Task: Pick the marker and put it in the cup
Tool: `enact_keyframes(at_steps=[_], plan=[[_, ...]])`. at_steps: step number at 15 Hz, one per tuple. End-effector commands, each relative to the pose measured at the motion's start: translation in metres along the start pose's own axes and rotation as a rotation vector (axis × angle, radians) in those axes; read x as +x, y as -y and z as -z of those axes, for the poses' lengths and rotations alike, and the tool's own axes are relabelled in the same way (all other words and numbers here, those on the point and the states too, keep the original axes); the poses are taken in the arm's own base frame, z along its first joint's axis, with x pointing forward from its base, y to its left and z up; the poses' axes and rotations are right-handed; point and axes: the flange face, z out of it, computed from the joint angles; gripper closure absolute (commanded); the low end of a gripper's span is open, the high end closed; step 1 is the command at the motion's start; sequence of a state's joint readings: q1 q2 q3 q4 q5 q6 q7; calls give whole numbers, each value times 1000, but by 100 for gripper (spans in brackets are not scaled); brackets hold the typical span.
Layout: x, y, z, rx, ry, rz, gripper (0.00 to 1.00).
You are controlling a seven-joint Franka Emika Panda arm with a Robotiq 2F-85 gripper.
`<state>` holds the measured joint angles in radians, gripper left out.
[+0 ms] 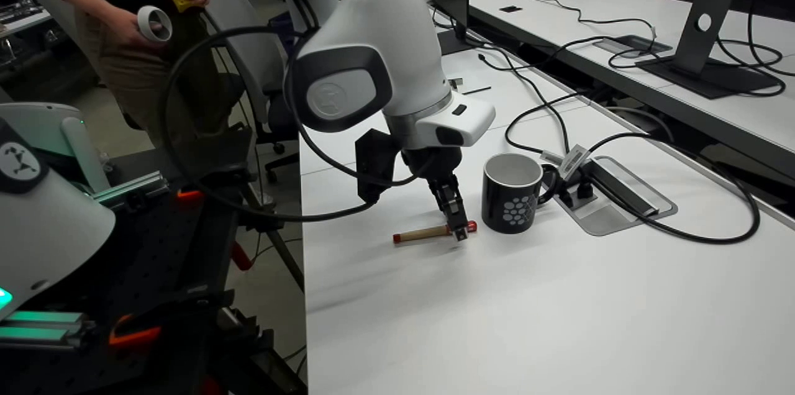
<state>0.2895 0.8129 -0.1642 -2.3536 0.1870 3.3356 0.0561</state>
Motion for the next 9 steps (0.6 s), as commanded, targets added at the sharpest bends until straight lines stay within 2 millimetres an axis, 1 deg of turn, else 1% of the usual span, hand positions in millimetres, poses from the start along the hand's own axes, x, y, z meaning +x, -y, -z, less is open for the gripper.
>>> enact_keyframes(at_steps=[1, 6, 7, 8, 9], plan=[[3, 0, -4, 11, -3, -15, 59], [2, 0, -4, 11, -3, -21, 92], [3, -1, -4, 10, -4, -22, 96], [3, -1, -4, 9, -5, -22, 93], [2, -1, -4, 7, -5, -23, 93]])
